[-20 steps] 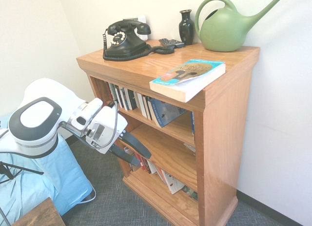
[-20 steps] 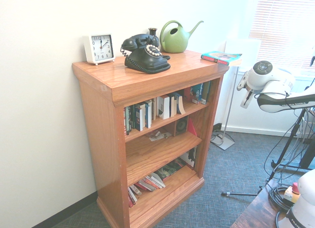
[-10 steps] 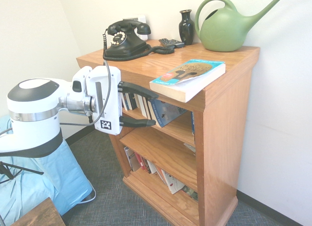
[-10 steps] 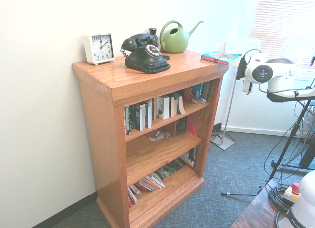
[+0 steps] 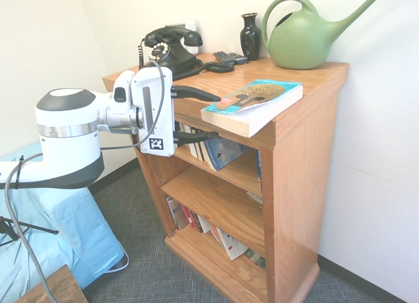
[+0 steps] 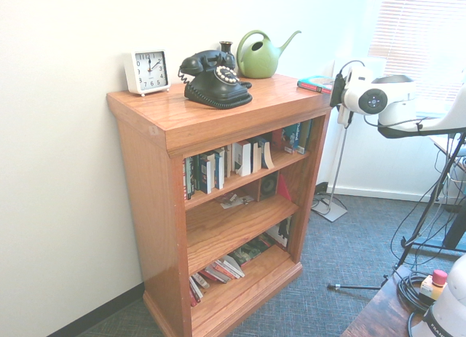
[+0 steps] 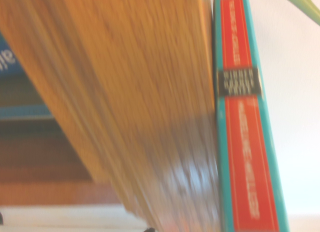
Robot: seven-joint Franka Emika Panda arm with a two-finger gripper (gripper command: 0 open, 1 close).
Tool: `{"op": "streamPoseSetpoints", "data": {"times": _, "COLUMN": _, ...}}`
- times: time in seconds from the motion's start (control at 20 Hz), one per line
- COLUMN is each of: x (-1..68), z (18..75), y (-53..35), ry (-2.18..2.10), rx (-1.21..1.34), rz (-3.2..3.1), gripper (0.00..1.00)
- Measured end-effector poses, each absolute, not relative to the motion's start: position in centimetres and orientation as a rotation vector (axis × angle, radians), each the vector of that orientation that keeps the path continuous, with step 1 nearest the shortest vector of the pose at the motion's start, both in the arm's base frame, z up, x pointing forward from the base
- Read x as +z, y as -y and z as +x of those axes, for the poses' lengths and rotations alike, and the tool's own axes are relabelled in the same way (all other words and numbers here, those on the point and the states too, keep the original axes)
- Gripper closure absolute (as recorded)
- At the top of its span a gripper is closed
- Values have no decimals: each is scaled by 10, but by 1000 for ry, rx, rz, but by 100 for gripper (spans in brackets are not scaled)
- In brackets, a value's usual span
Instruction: Organize the shelf
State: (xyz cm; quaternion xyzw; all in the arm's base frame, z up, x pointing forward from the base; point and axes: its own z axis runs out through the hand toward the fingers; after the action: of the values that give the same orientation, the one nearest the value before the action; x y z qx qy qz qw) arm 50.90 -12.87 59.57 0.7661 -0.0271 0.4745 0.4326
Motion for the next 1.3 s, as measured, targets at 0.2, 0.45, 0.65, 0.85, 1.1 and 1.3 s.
{"op": "streamPoseSetpoints", "data": {"times": 0.2, "x": 595, "z": 530, "y": 136, "ry": 76, "rx": 1182, "rz": 1903, "gripper": 0}}
{"op": "streamPoseSetpoints", "data": {"times": 0.45, "x": 597, "z": 534, "y": 158, "ry": 100, "rx": 1175, "rz": 1901, "gripper": 0}}
{"op": "streamPoseSetpoints", "data": {"times": 0.65, "x": 594, "z": 532, "y": 168, "ry": 107, "rx": 1180, "rz": 1904, "gripper": 100}}
{"op": "streamPoseSetpoints", "data": {"times": 0.85, "x": 586, "z": 534, "y": 173, "ry": 109, "rx": 1180, "rz": 1901, "gripper": 100}}
{"op": "streamPoseSetpoints", "data": {"times": 1.1, "x": 583, "z": 536, "y": 176, "ry": 114, "rx": 1187, "rz": 1900, "gripper": 100}}
{"op": "streamPoseSetpoints", "data": {"times": 1.3, "x": 585, "z": 537, "y": 181, "ry": 124, "rx": 1188, "rz": 1896, "gripper": 100}}
